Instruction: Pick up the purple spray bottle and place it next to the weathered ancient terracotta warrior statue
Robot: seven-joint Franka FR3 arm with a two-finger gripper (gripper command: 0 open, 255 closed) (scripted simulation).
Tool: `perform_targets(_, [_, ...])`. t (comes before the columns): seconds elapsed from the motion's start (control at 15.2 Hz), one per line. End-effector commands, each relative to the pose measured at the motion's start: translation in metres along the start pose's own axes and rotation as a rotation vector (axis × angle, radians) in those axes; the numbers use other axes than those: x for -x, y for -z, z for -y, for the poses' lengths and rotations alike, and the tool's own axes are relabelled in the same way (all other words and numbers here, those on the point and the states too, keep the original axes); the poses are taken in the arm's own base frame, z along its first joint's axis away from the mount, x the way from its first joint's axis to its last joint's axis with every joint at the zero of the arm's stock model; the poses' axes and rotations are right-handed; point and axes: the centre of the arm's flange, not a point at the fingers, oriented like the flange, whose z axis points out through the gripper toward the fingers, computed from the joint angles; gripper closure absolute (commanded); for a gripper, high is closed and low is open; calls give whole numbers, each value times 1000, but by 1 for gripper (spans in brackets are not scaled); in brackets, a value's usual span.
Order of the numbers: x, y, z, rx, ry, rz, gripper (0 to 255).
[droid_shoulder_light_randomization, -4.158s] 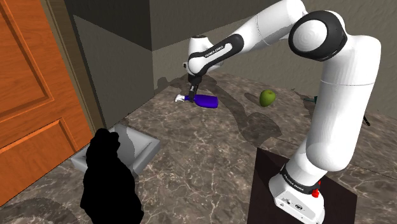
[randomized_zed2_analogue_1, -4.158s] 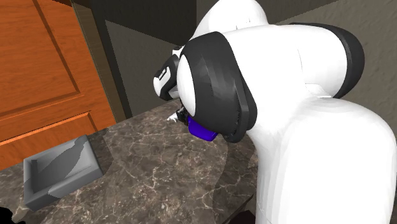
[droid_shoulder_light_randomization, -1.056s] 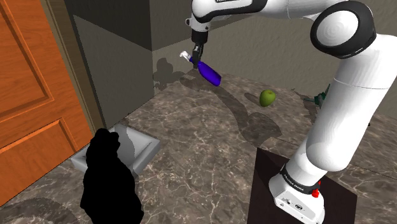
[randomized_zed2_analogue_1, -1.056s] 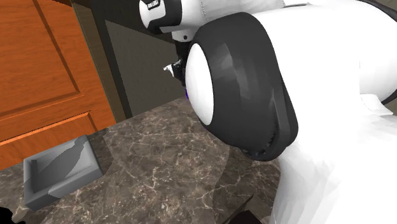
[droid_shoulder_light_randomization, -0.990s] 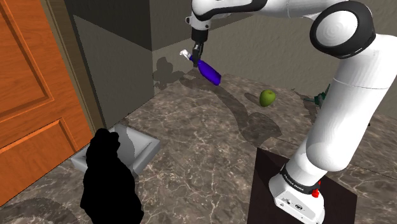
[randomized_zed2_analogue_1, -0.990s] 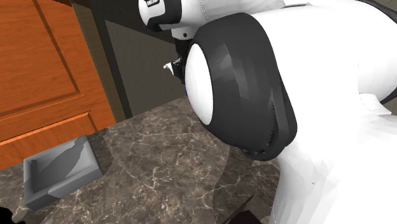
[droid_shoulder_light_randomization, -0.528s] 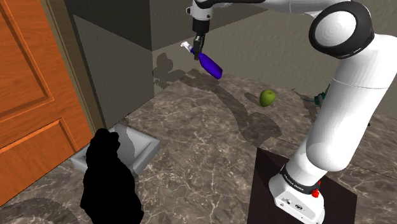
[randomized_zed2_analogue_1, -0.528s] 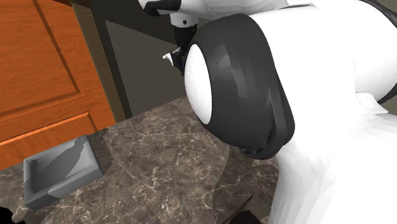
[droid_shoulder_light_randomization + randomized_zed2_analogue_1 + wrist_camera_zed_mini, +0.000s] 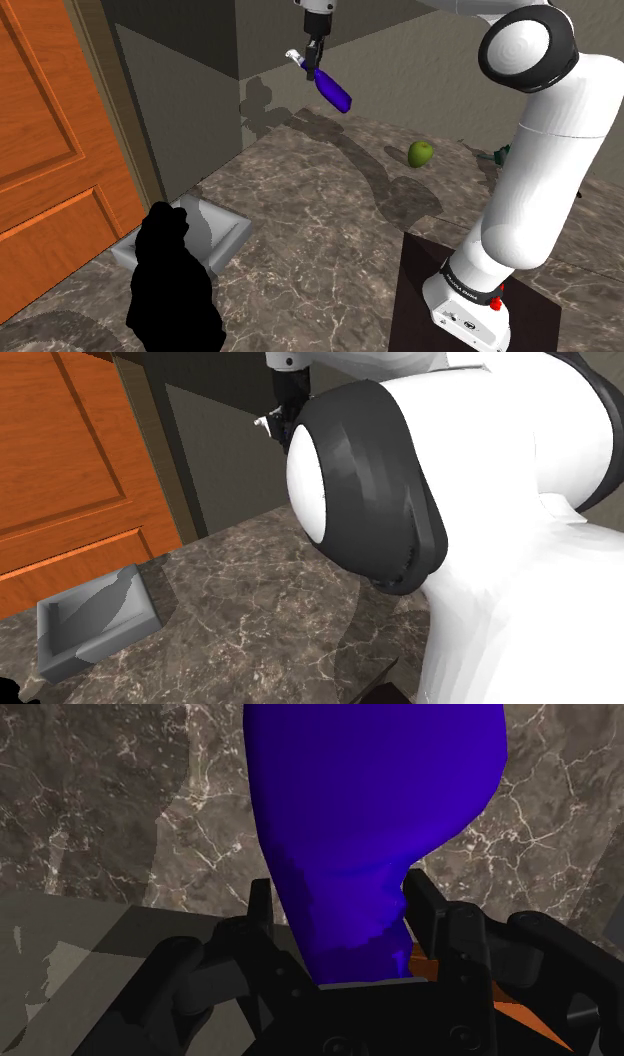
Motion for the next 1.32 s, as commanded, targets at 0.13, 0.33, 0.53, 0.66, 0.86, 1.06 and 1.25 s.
perform_targets(0.13, [0,22,-2,0,0,0,255])
perform_targets(0.33, [0,38,-3,0,0,0,255])
perform_targets(0.53, [0,54,-4,0,0,0,255])
perform_targets(0.66, [0,65,-5,0,0,0,255])
perform_targets(0.86, [0,80,-6,0,0,0,255])
perform_targets(1.06, [9,83,32,0,0,0,255])
perform_targets(1.25, [18,87,70,0,0,0,255])
